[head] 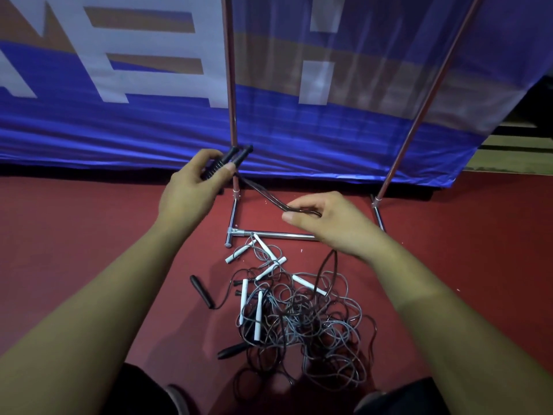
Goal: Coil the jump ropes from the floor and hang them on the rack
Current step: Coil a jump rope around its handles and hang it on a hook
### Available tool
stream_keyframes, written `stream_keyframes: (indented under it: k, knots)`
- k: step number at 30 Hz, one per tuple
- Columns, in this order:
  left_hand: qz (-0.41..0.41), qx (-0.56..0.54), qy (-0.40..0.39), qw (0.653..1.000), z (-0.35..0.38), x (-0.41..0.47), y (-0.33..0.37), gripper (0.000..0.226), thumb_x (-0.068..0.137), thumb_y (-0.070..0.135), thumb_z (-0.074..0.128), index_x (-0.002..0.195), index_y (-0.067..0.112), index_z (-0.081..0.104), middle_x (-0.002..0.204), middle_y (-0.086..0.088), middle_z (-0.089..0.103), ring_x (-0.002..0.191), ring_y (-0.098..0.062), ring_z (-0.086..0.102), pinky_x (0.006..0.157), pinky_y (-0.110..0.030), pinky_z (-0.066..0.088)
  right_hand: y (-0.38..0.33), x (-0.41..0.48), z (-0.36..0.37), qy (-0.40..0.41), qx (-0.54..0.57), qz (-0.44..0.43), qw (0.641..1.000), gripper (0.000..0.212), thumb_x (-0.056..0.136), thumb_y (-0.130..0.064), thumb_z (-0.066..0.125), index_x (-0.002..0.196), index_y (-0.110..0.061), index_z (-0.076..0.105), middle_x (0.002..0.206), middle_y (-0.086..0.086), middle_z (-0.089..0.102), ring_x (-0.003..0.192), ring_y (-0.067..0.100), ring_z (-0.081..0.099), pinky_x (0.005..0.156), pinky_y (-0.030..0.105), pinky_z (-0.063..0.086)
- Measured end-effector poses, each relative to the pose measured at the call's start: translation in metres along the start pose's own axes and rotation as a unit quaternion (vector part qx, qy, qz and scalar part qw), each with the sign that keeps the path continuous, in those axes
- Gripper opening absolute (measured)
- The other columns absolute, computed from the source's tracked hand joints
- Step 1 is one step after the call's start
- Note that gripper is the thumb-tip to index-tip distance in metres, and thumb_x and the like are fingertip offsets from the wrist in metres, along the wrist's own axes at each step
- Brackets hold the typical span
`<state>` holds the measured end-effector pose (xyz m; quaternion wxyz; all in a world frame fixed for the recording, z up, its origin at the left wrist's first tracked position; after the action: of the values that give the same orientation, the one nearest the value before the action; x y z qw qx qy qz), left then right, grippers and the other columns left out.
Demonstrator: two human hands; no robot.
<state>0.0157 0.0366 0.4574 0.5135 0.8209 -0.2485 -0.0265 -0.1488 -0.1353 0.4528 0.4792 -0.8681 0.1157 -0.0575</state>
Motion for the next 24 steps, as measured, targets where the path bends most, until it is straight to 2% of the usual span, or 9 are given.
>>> stream_keyframes:
  k: [2, 6, 8, 10, 14, 17, 20, 22, 24]
  knots:
    - [0.022, 0.140, -0.018, 0.990, 0.003, -0.003, 0.001, 0.026, 0.090, 0.062, 0.055, 0.111, 0.046, 0.053, 0.080, 0.007, 0.069, 0.069, -0.022, 0.064, 0.067, -0.037, 0.049, 0.002, -0.002, -0.002, 0.005, -0.041, -0.003, 0.999, 0.008, 0.090, -0.032, 0.070, 0.084, -0.030, 0.073, 0.083, 0.000, 0.073, 0.073, 0.012, 0.062, 0.072, 0.029, 0.048]
    - [0.043, 0.286, -0.042, 0.956, 0.020, -0.009, 0.005, 0.039, 0.092, 0.066, 0.048, 0.121, 0.040, 0.050, 0.091, -0.002, 0.069, 0.087, -0.032, 0.065, 0.070, -0.036, 0.045, 0.000, -0.006, -0.002, -0.006, -0.092, 0.009, 0.996, 0.019, 0.095, -0.022, 0.064, 0.080, -0.012, 0.069, 0.060, -0.003, 0.057, 0.057, 0.011, 0.049, 0.060, 0.028, 0.043]
    - [0.072, 0.329, -0.042, 0.940, 0.028, -0.011, 0.009, 0.043, 0.094, 0.064, 0.047, 0.126, 0.035, 0.049, 0.098, -0.007, 0.070, 0.092, -0.037, 0.065, 0.068, -0.036, 0.042, -0.005, -0.008, -0.003, -0.011, -0.107, 0.007, 0.994, 0.021, 0.096, -0.021, 0.061, 0.082, -0.008, 0.069, 0.060, 0.000, 0.054, 0.056, 0.011, 0.045, 0.056, 0.028, 0.037]
    - [0.106, 0.355, -0.062, 0.927, 0.039, -0.013, 0.013, 0.045, 0.094, 0.062, 0.048, 0.127, 0.030, 0.048, 0.101, -0.008, 0.071, 0.092, -0.038, 0.065, 0.065, -0.035, 0.040, -0.008, -0.009, -0.006, -0.002, -0.100, 0.003, 0.995, 0.019, 0.096, -0.022, 0.061, 0.082, -0.012, 0.071, 0.059, -0.001, 0.052, 0.055, 0.011, 0.043, 0.055, 0.026, 0.035]
    - [0.132, 0.418, -0.135, 0.889, 0.063, -0.022, 0.015, 0.045, 0.093, 0.059, 0.054, 0.127, 0.029, 0.047, 0.107, -0.009, 0.070, 0.095, -0.037, 0.065, 0.065, -0.033, 0.038, -0.010, -0.010, -0.020, 0.052, -0.067, -0.001, 0.996, 0.015, 0.094, -0.022, 0.064, 0.084, -0.015, 0.073, 0.057, -0.008, 0.057, 0.050, 0.006, 0.050, 0.055, 0.027, 0.045]
    - [0.148, 0.412, -0.240, 0.866, 0.086, -0.037, 0.016, 0.043, 0.092, 0.061, 0.055, 0.125, 0.034, 0.049, 0.102, -0.002, 0.069, 0.098, -0.032, 0.065, 0.067, -0.032, 0.039, -0.009, -0.011, -0.023, 0.063, -0.055, -0.004, 0.996, 0.013, 0.094, -0.021, 0.065, 0.086, -0.015, 0.073, 0.057, -0.006, 0.060, 0.048, 0.002, 0.052, 0.055, 0.027, 0.048]
    - [0.154, 0.321, -0.354, 0.865, 0.105, -0.059, 0.020, 0.043, 0.087, 0.068, 0.056, 0.123, 0.043, 0.055, 0.076, 0.015, 0.062, 0.082, -0.013, 0.065, 0.065, -0.025, 0.040, -0.006, -0.009, -0.031, 0.090, -0.052, -0.011, 0.995, 0.012, 0.092, -0.022, 0.067, 0.083, -0.017, 0.074, 0.058, -0.005, 0.063, 0.053, -0.002, 0.055, 0.059, 0.017, 0.044]
    - [0.165, 0.300, -0.366, 0.865, 0.109, -0.064, 0.025, 0.052, 0.076, 0.081, 0.055, 0.116, 0.047, 0.058, 0.065, 0.019, 0.059, 0.067, 0.000, 0.058, 0.060, -0.022, 0.039, 0.001, -0.008, -0.038, 0.105, -0.034, -0.003, 0.994, 0.013, 0.092, -0.022, 0.068, 0.082, -0.016, 0.074, 0.058, -0.005, 0.063, 0.055, -0.001, 0.055, 0.059, 0.015, 0.043]
    - [0.198, 0.309, -0.343, 0.865, 0.108, -0.064, 0.030, 0.053, 0.071, 0.088, 0.051, 0.105, 0.049, 0.059, 0.059, 0.017, 0.056, 0.059, 0.002, 0.053, 0.057, -0.024, 0.038, 0.010, -0.006, -0.043, 0.117, -0.013, 0.008, 0.993, 0.013, 0.091, -0.020, 0.068, 0.082, -0.013, 0.074, 0.058, -0.005, 0.063, 0.051, 0.000, 0.051, 0.053, 0.013, 0.038]
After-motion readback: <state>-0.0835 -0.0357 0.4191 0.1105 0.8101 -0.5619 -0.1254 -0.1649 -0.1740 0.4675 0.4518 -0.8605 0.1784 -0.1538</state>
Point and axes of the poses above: each hand's wrist, its own x-axis towards the middle knuckle, its own z-axis out of the palm, y = z × x, the point moved 7 cm from there along x, towards the middle knuckle
